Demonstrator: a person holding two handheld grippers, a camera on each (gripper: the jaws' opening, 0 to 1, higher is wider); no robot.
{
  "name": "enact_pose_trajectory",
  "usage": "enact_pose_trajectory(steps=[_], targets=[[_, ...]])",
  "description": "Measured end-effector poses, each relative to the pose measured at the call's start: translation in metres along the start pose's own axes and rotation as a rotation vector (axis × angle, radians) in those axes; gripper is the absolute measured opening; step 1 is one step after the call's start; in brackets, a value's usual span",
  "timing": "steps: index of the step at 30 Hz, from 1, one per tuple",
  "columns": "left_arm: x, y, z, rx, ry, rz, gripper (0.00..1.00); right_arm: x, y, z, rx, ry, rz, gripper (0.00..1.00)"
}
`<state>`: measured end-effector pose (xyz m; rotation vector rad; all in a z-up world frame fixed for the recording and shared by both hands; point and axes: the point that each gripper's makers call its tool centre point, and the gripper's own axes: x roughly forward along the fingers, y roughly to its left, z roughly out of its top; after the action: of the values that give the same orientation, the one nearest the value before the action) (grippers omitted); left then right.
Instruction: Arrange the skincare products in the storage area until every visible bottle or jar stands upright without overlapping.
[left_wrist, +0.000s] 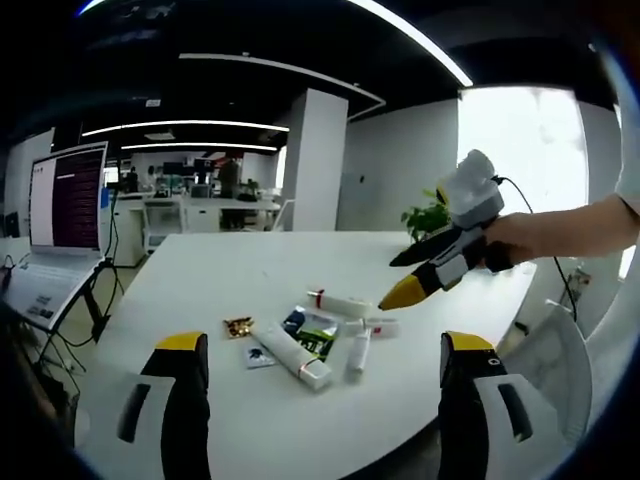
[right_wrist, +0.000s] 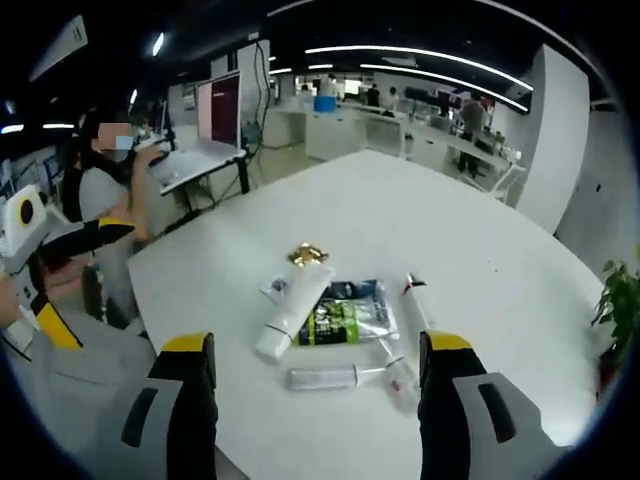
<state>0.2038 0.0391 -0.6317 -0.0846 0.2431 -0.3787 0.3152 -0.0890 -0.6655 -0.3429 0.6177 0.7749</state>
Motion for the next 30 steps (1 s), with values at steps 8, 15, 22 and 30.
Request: enact_pose_trajectory(steps=[8,15,22,30], targets=[[-0.001,-0.001,0.002,-0.007,-0.007,-0.005,0.88,0.013,0.002,0.007,-0.005,0.025,0.016,0.84],[-0.002,-0.002,0.003,-0.015,-0.013,-0.006,0.88,0.030,0.005,0.011,0.007,0.049,0.035,0.83],[-0.002,-0.003,0.003,-0.014,-0.010,-0.014,0.87,0.045,0.006,0.008,0.005,0.079,0.044,0.83],[-0.002,-0.003,0.002,-0.015,-0.008,-0.018,0.87,0.063,0.002,0.000,-0.003,0.131,0.053,0.83]])
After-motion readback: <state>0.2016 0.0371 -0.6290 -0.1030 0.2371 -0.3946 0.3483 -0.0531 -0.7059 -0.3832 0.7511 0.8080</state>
